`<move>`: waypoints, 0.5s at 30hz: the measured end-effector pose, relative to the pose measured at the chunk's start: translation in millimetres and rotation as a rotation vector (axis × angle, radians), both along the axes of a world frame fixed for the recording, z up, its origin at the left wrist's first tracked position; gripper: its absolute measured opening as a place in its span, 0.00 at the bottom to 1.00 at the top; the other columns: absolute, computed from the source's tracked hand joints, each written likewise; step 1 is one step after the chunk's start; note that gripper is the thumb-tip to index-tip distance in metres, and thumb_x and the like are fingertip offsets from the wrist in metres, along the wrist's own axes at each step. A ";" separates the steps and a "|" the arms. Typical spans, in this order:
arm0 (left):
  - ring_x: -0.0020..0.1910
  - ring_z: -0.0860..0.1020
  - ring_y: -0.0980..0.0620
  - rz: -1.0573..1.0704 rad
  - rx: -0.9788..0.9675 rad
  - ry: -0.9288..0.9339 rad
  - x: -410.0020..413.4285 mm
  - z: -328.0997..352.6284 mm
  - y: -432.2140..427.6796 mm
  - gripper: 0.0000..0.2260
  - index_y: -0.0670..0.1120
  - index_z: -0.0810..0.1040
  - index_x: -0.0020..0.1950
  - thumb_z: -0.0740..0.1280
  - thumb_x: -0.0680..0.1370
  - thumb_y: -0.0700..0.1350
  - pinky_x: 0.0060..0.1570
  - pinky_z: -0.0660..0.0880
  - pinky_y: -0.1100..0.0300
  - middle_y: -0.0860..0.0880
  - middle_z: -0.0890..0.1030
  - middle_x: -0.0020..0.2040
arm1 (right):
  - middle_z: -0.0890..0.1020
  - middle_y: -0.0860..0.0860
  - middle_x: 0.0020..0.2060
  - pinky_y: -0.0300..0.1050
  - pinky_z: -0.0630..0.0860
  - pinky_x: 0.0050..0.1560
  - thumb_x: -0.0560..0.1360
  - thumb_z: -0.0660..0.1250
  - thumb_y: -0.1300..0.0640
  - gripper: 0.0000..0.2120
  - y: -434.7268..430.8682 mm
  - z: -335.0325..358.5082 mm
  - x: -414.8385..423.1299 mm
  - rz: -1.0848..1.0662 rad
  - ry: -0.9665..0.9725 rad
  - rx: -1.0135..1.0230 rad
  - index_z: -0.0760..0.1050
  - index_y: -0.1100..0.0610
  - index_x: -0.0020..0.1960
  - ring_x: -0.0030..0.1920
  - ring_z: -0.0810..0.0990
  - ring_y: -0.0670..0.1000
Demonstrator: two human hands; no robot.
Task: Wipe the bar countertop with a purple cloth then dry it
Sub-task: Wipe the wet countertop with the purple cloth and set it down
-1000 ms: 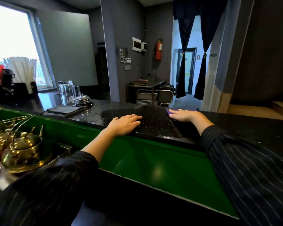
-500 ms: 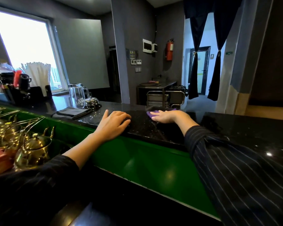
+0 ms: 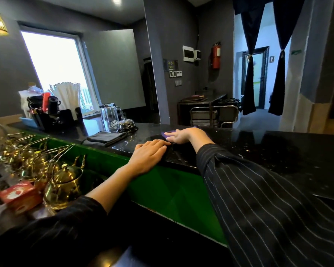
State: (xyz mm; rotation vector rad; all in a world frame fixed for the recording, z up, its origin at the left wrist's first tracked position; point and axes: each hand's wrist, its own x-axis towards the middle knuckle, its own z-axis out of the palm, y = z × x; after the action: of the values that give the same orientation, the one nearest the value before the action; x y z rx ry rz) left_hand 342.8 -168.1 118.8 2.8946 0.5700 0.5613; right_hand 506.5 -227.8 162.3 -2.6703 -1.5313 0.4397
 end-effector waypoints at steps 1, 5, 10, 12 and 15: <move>0.71 0.65 0.52 -0.024 -0.002 0.020 -2.7 2.2 2.2 0.18 0.57 0.67 0.69 0.49 0.81 0.54 0.69 0.58 0.47 0.54 0.69 0.72 | 0.45 0.50 0.80 0.62 0.41 0.76 0.82 0.45 0.39 0.25 -4.8 -0.2 -1.4 0.052 0.007 -0.001 0.46 0.38 0.78 0.79 0.46 0.57; 0.74 0.60 0.51 0.043 -0.038 0.031 -22.7 -0.1 23.0 0.19 0.56 0.64 0.71 0.49 0.81 0.57 0.74 0.47 0.39 0.54 0.65 0.73 | 0.46 0.51 0.80 0.55 0.41 0.76 0.83 0.46 0.43 0.25 -34.4 1.9 18.1 0.080 0.019 -0.007 0.46 0.43 0.79 0.79 0.46 0.54; 0.72 0.63 0.50 0.081 -0.112 -0.031 -25.0 -10.1 30.8 0.20 0.53 0.67 0.69 0.49 0.81 0.57 0.74 0.48 0.45 0.50 0.69 0.70 | 0.47 0.49 0.80 0.62 0.42 0.76 0.81 0.42 0.38 0.27 -19.3 -1.3 37.1 -0.189 -0.035 -0.021 0.45 0.41 0.79 0.79 0.46 0.58; 0.72 0.63 0.49 0.084 -0.124 -0.036 -21.9 -10.8 31.9 0.20 0.54 0.67 0.68 0.49 0.81 0.58 0.74 0.48 0.47 0.50 0.69 0.69 | 0.49 0.48 0.80 0.66 0.43 0.75 0.80 0.41 0.36 0.28 -3.1 -2.7 27.8 -0.256 -0.075 -0.019 0.46 0.40 0.78 0.79 0.48 0.59; 0.71 0.64 0.50 0.082 -0.143 -0.052 -22.0 -12.1 37.7 0.17 0.54 0.68 0.67 0.51 0.81 0.55 0.73 0.49 0.50 0.50 0.70 0.68 | 0.49 0.51 0.80 0.68 0.44 0.74 0.80 0.42 0.35 0.28 24.1 -5.8 2.3 -0.231 -0.091 0.040 0.48 0.40 0.78 0.79 0.48 0.60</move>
State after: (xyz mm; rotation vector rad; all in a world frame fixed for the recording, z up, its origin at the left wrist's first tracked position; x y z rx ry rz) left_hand 320.8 -130.4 106.6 2.7251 0.6947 0.5791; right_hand 508.8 -203.7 156.5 -2.8247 -1.2150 0.2767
